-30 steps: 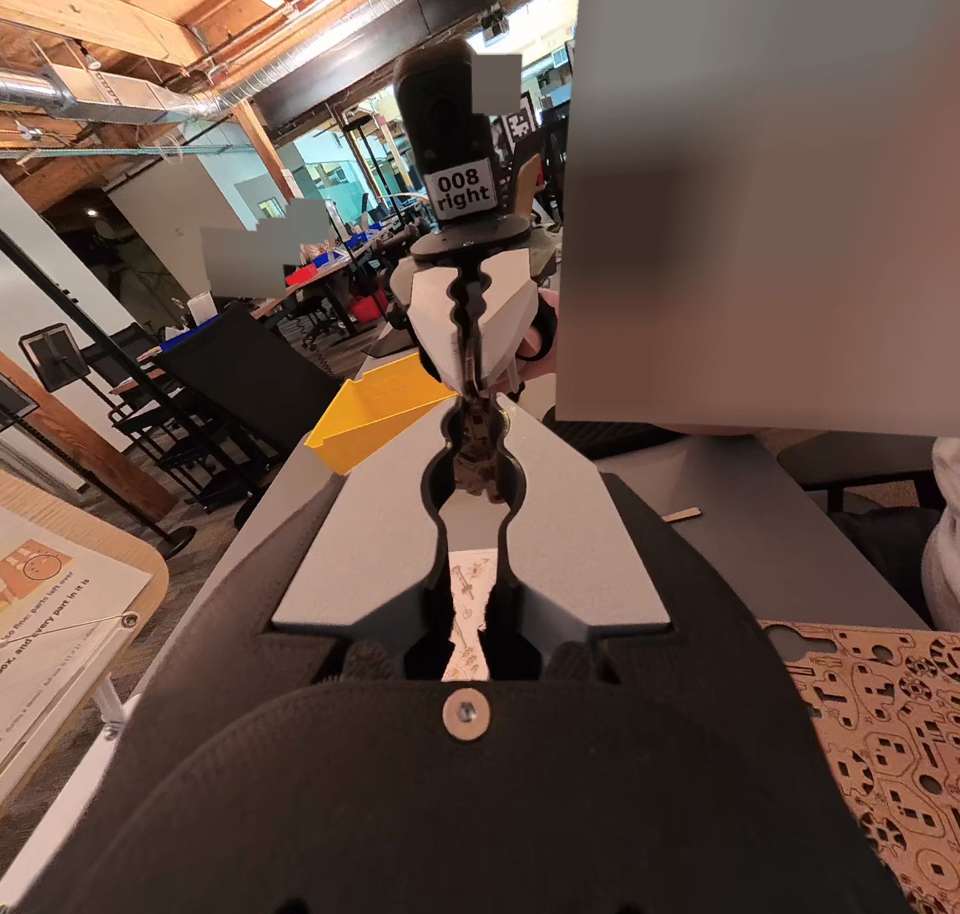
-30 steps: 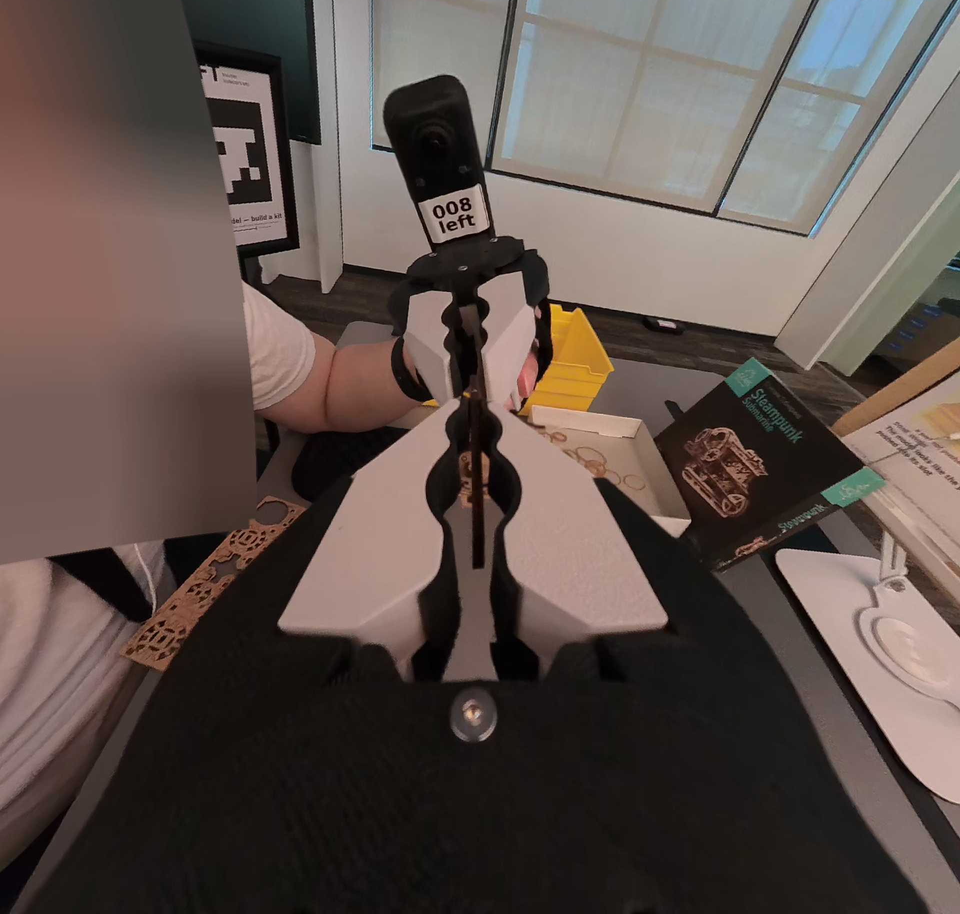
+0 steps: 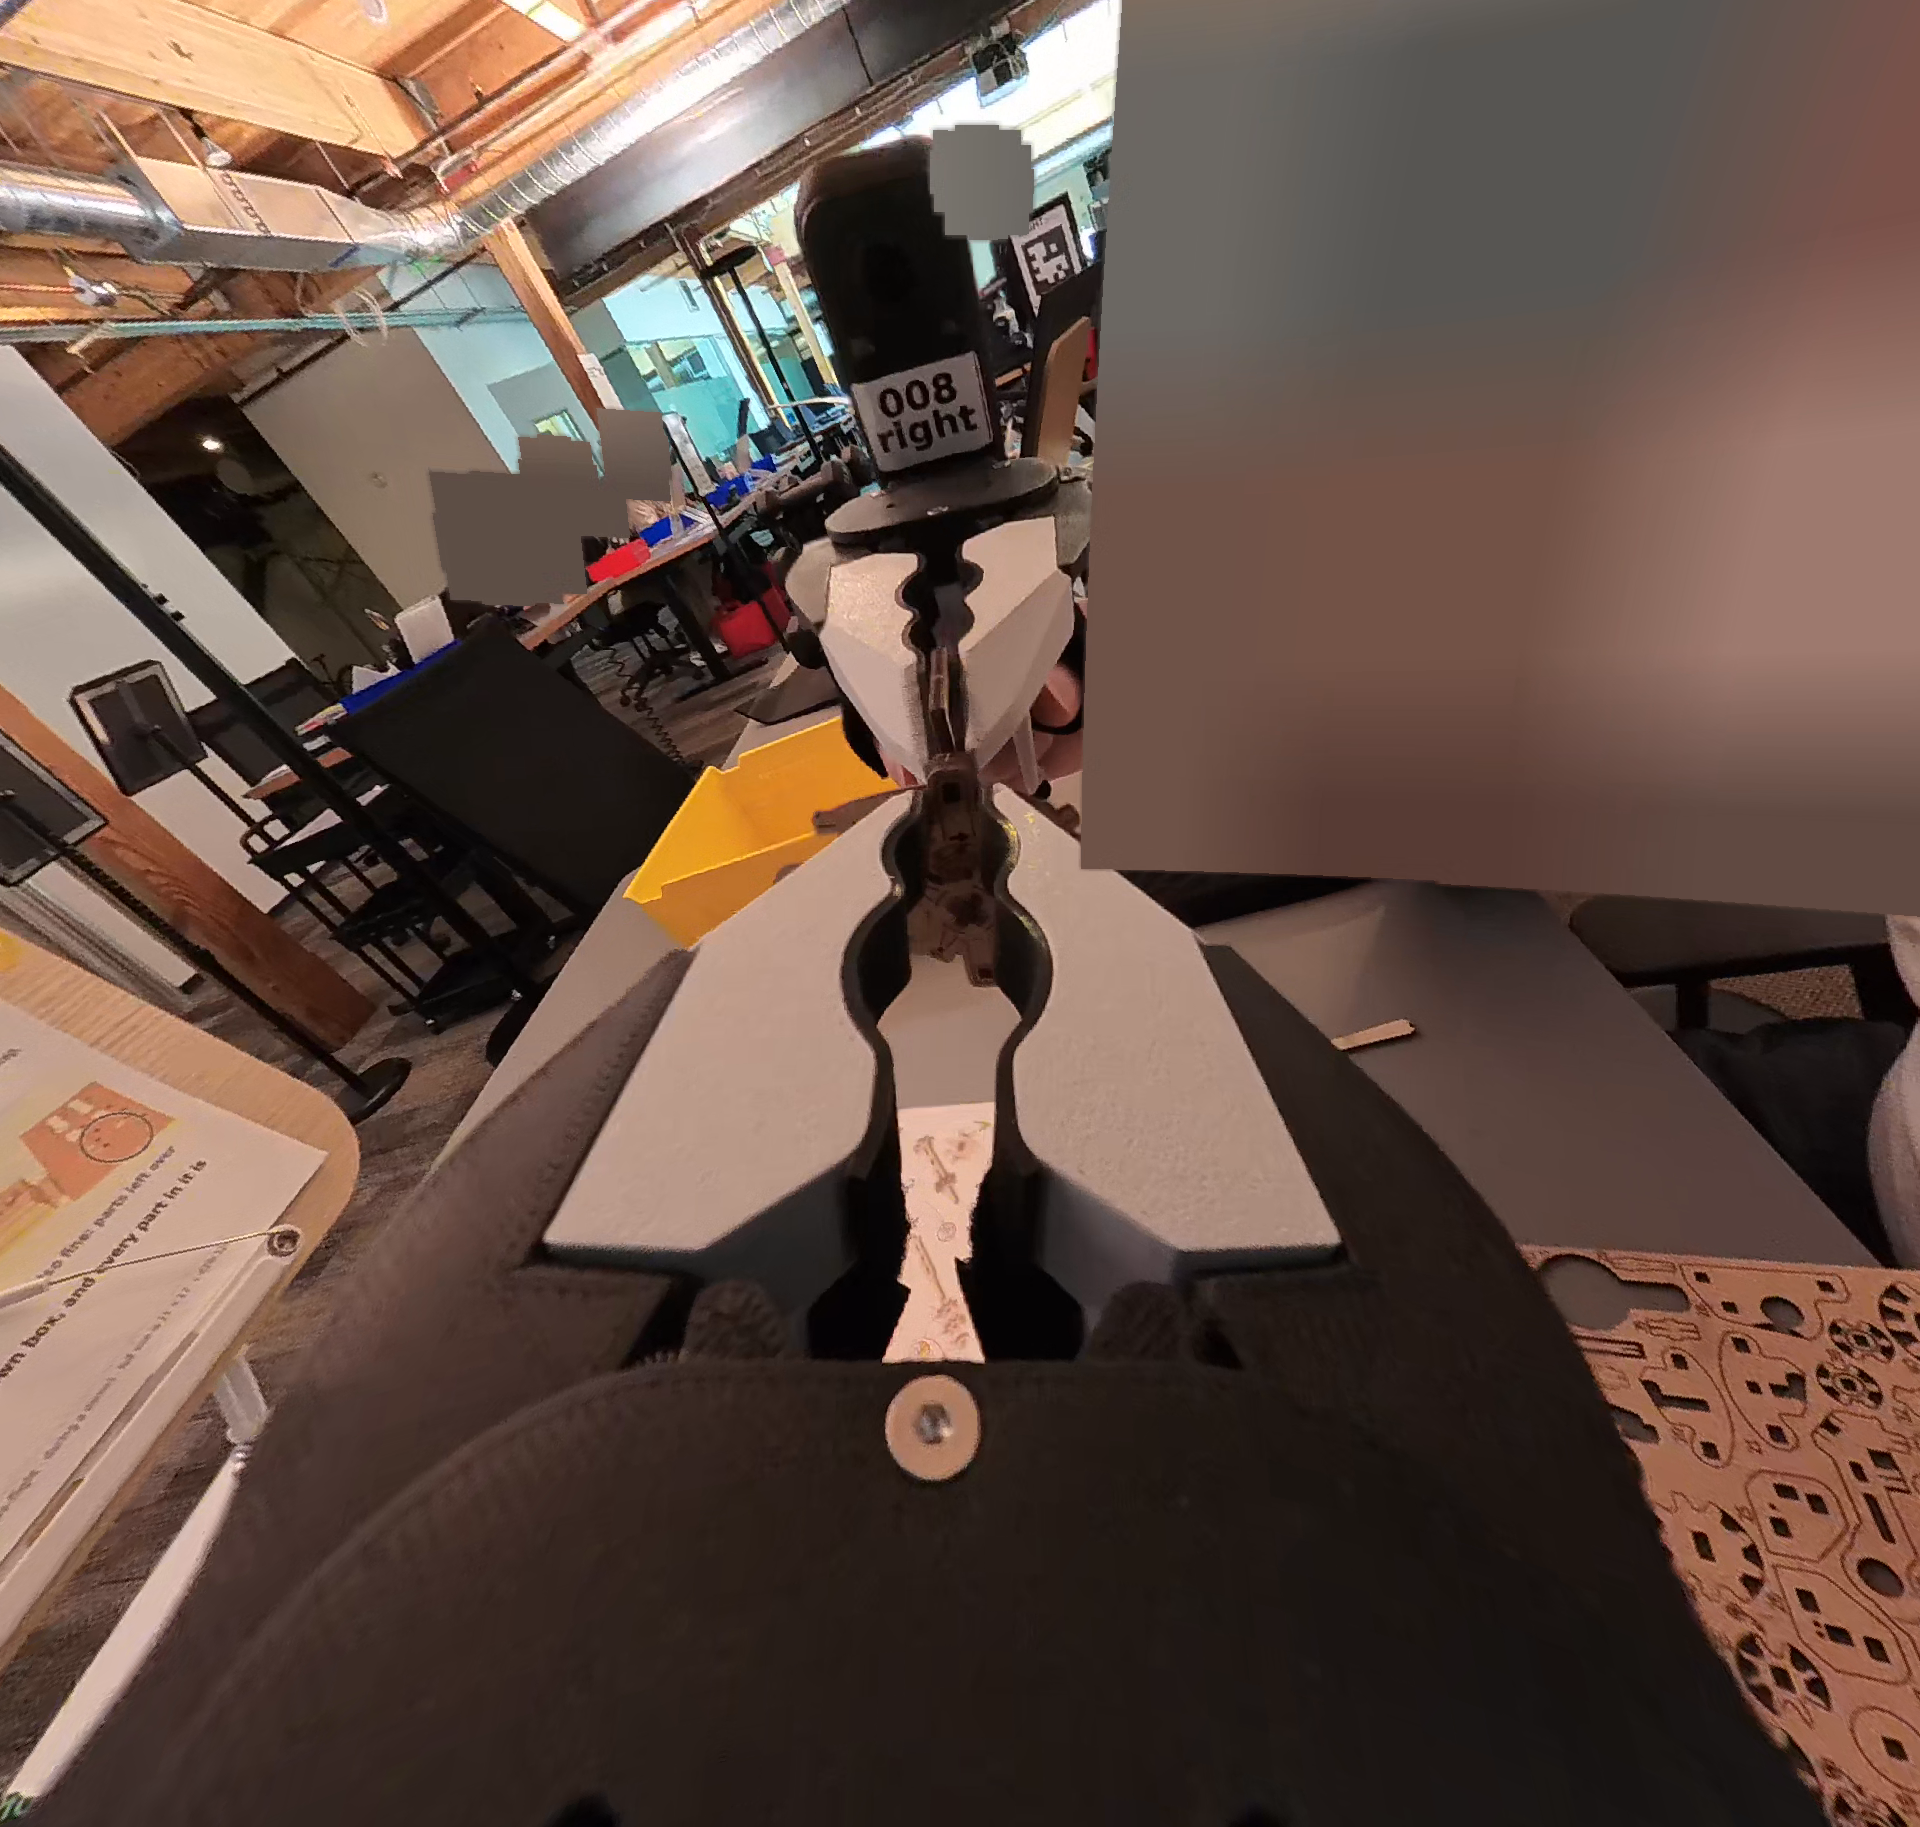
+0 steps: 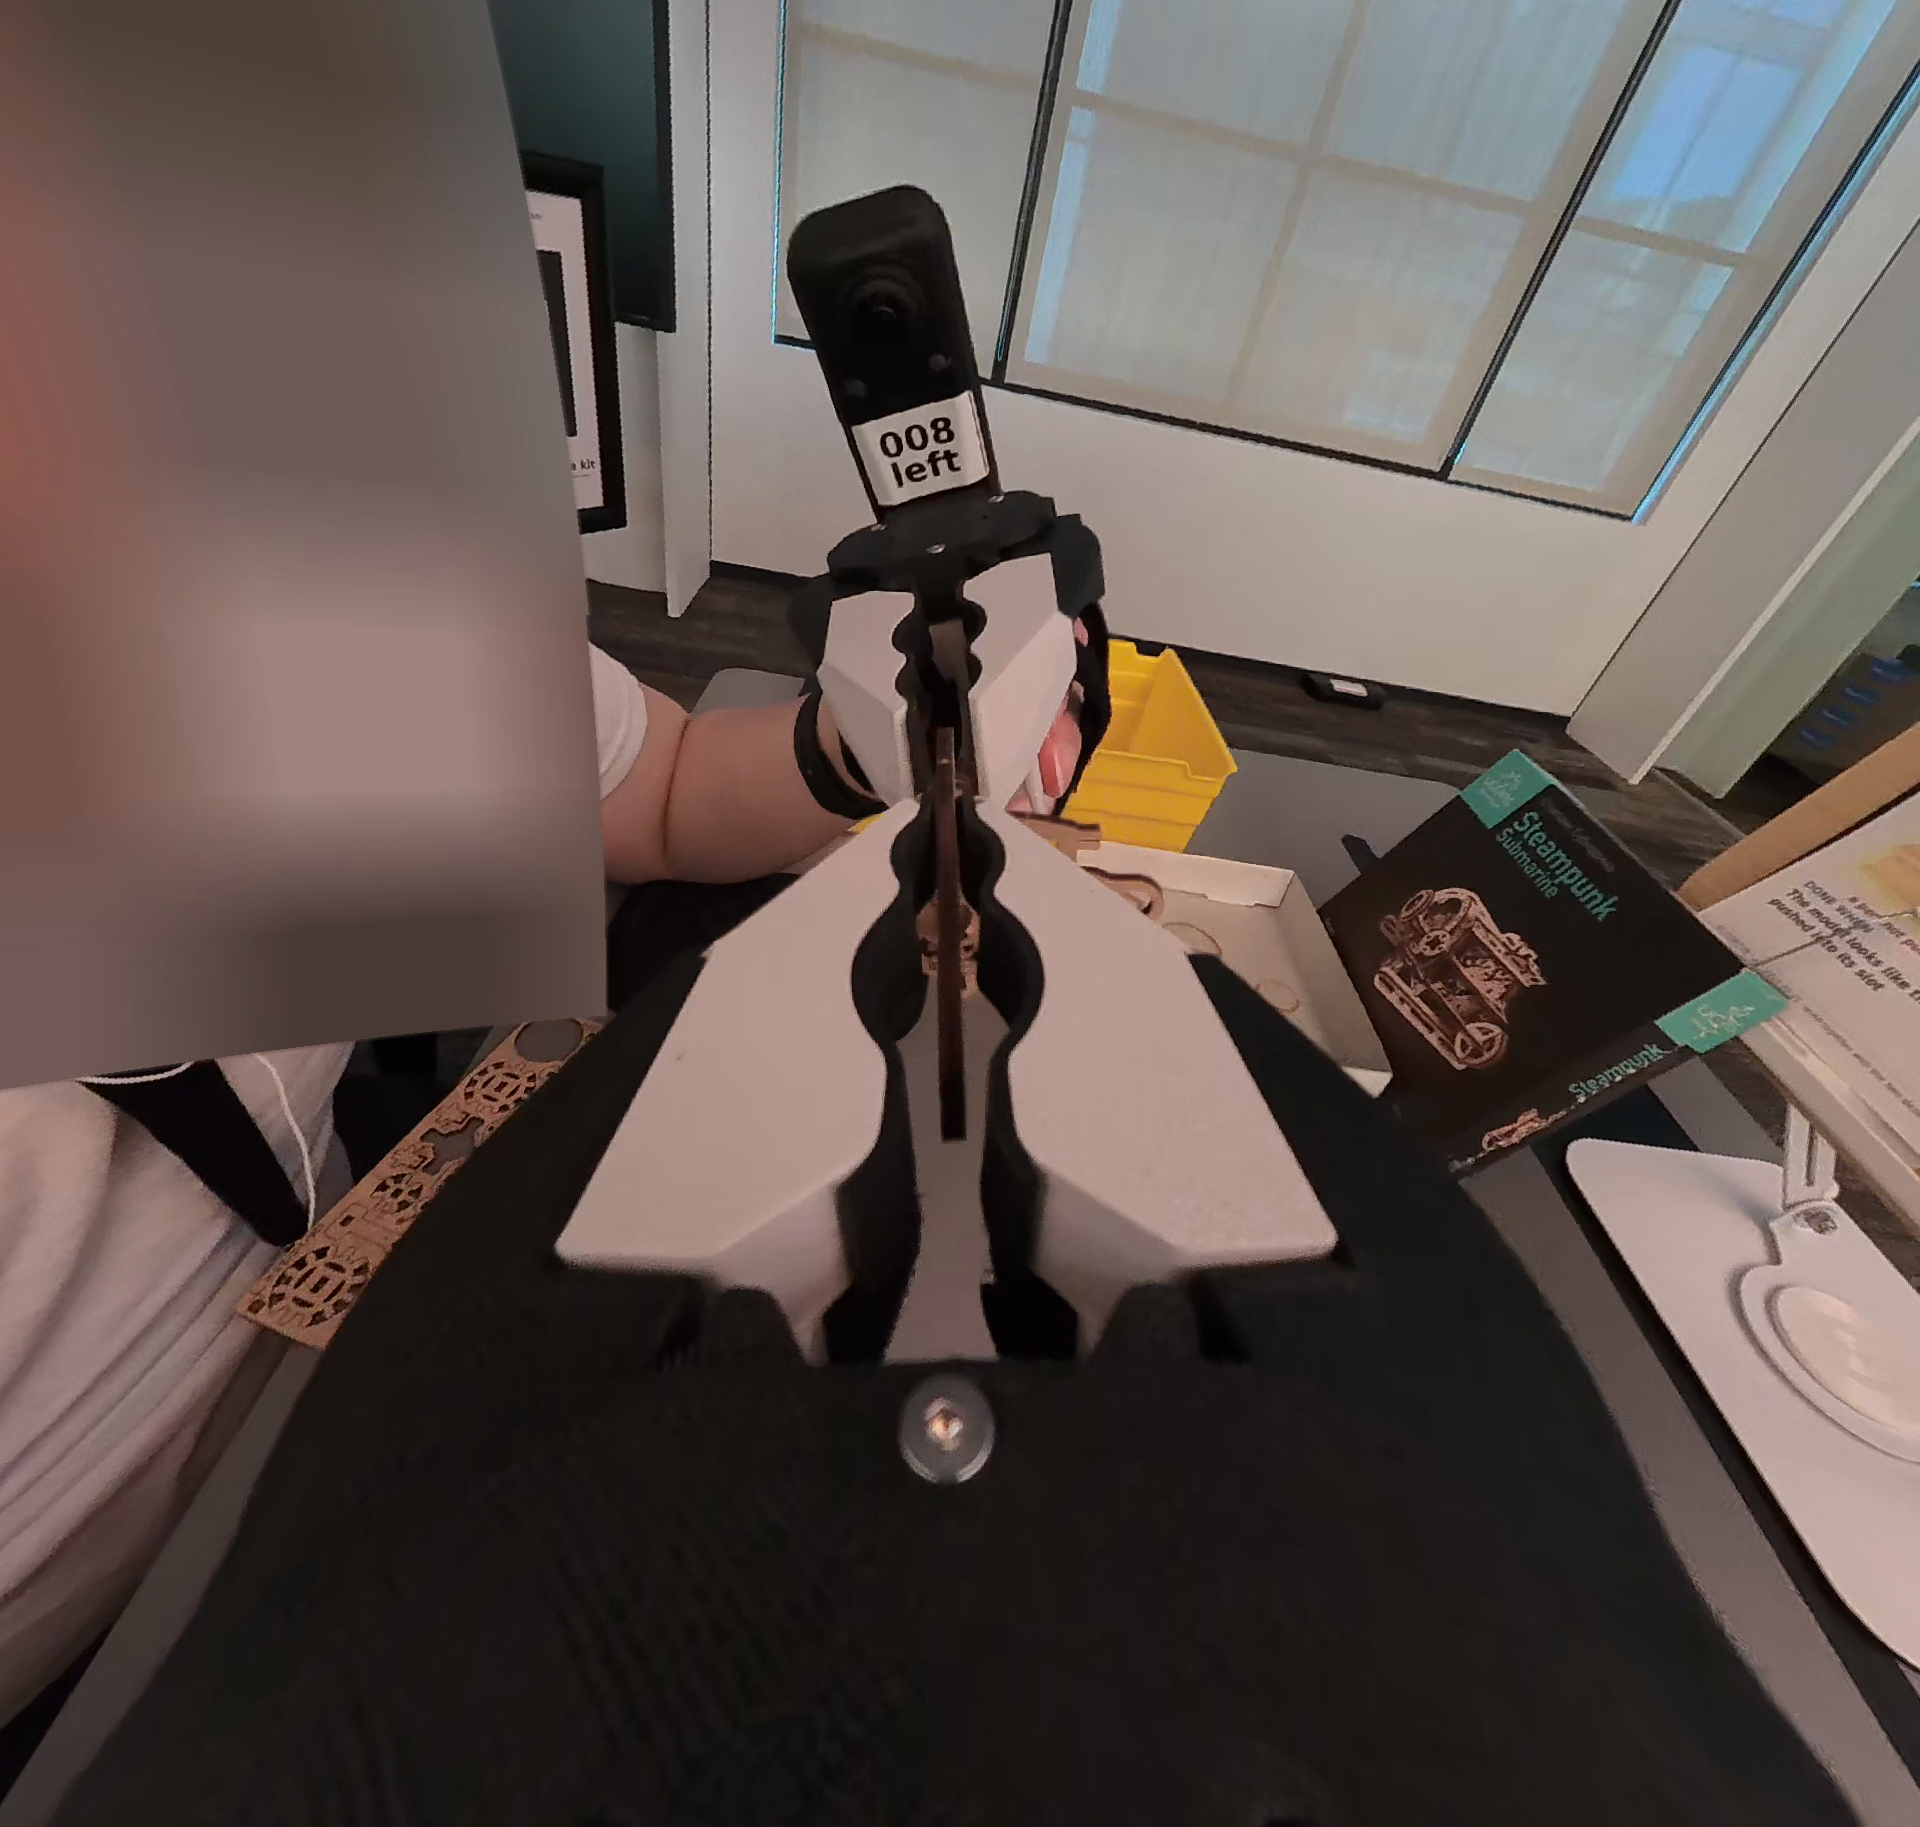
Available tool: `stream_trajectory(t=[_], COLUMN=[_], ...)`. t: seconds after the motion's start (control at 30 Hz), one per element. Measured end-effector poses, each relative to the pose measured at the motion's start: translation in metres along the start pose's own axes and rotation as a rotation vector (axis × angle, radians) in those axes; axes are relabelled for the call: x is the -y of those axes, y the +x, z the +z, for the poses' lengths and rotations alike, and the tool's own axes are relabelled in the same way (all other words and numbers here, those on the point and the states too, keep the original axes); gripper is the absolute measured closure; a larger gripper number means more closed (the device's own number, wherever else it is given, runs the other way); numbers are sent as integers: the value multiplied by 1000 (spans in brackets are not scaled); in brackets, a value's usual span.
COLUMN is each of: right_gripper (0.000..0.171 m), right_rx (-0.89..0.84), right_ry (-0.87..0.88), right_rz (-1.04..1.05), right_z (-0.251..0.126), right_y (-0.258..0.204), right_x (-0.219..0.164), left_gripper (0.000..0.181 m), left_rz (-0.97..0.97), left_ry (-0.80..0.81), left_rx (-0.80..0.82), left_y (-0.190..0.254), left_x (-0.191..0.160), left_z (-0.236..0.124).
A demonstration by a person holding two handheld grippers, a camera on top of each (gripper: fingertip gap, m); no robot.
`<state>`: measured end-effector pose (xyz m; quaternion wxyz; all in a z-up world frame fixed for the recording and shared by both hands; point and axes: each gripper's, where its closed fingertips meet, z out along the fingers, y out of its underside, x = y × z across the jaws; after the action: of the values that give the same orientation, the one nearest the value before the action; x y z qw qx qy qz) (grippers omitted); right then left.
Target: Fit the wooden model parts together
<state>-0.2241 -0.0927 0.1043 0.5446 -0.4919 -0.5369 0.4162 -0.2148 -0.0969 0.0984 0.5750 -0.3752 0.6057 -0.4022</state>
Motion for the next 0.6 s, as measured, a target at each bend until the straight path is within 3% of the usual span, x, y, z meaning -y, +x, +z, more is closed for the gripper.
stream_trajectory(t=[0.03,0.6], right_gripper=[171,171], right_rx=[-6,8], right_ry=[-5,84], right_rz=[-1,-164], right_z=[0,-7], right_y=[1,-13], right_x=[-1,17], left_gripper=[175,178], left_rz=[-3,49], left_ry=[-5,114], left_rx=[-1,4], left_y=[0,6], left_x=[-1,20], left_z=[0,-5])
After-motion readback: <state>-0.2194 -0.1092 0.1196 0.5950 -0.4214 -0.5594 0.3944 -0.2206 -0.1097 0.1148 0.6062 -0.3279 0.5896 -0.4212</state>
